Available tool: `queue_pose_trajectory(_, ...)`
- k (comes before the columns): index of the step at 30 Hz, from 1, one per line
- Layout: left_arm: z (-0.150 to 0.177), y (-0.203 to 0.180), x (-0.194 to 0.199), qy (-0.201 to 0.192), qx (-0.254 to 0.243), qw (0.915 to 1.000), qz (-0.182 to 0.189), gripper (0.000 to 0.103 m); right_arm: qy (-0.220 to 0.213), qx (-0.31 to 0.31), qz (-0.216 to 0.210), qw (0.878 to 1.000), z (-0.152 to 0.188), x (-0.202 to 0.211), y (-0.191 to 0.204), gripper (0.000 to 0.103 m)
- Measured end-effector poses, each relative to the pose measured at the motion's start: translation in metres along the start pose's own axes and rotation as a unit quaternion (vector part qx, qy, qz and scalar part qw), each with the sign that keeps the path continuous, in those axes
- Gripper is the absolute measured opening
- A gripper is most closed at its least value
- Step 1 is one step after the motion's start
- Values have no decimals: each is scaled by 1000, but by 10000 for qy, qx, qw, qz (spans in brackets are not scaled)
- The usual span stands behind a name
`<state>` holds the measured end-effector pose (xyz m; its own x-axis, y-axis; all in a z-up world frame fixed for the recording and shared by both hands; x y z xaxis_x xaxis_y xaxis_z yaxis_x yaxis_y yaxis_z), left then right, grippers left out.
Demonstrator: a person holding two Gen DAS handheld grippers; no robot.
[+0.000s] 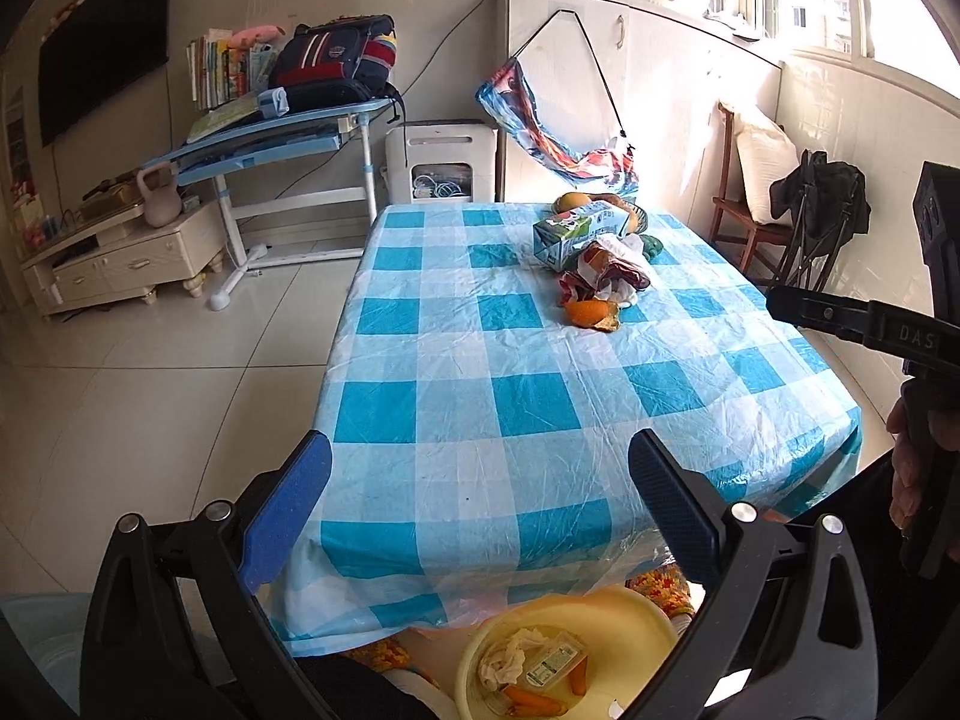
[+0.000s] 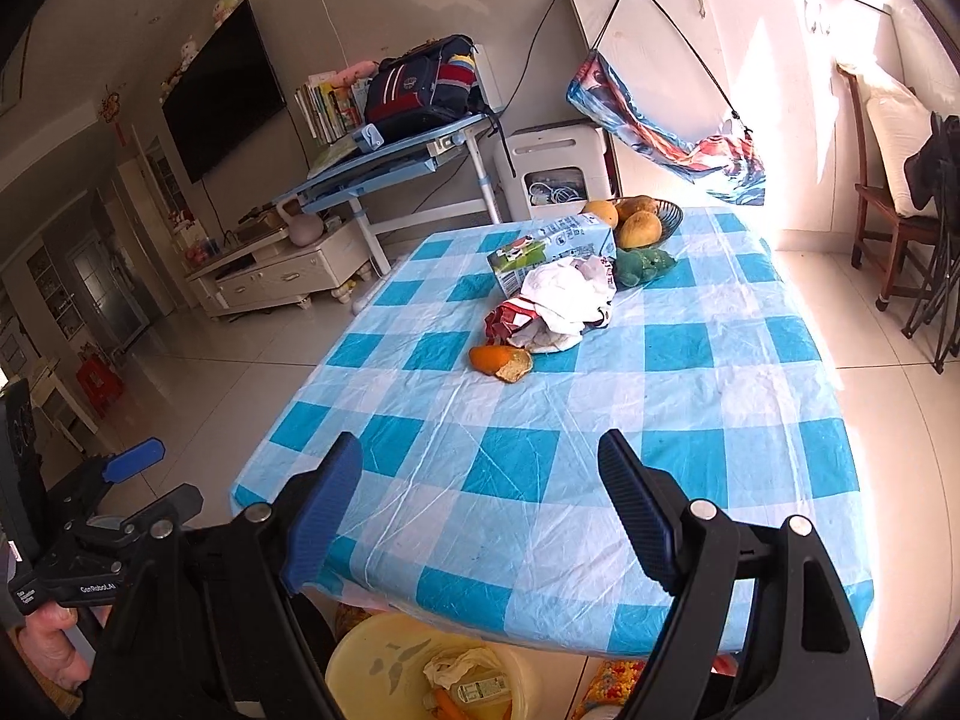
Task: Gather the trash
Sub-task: 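Move both grippers toward the remaining items on the table, then grasp the orange peel with the left gripper while the right gripper grasps the red-and-white snack bag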
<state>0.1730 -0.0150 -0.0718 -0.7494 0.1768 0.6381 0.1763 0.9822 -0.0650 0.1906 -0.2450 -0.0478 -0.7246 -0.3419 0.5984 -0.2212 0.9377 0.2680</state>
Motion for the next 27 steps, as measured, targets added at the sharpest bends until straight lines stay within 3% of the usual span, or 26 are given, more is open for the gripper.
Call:
queue_pose_trajectory(10,-23,-39,-90,420,-42,9985,342,96,514,-85,6,9986,-48,-100,-26,78)
queue_pose_trajectory(14,-35,-52,-115,455,-45,9981,419,96,977,-40,178,9950,-47,-143,-38,77)
queue_pose_trajectory(15,-38,-54,-122,460,-28,9980,440,96,1162,-90,160,9931,-43,-153,-44,72)
queue_pose_trajectory(16,-42,-56,-129,465,-1,9978,464,96,1297,-165,57,9914,-39,-159,-48,53)
queue_pose_trajectory(20,-55,-66,-155,474,92,9969,627,96,1109,-153,-150,9936,-44,-144,-53,21)
queue_pose_trajectory(27,-73,-88,-195,579,-344,9953,692,94,782,-117,-493,9957,-58,-107,-51,13)
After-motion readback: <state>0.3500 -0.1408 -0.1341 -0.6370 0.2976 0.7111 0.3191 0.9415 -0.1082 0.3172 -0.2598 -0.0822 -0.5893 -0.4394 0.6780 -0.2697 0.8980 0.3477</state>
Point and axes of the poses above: each gripper's, at about its wrist camera, not at the fingertips, and x roughly against the way its jaws point, y to its left, z to its underside, the point moved 9 cm from there along -x, roughly the way its jaws point, and after that the axes turned 4 degrees about x, right-handed, at the moved point
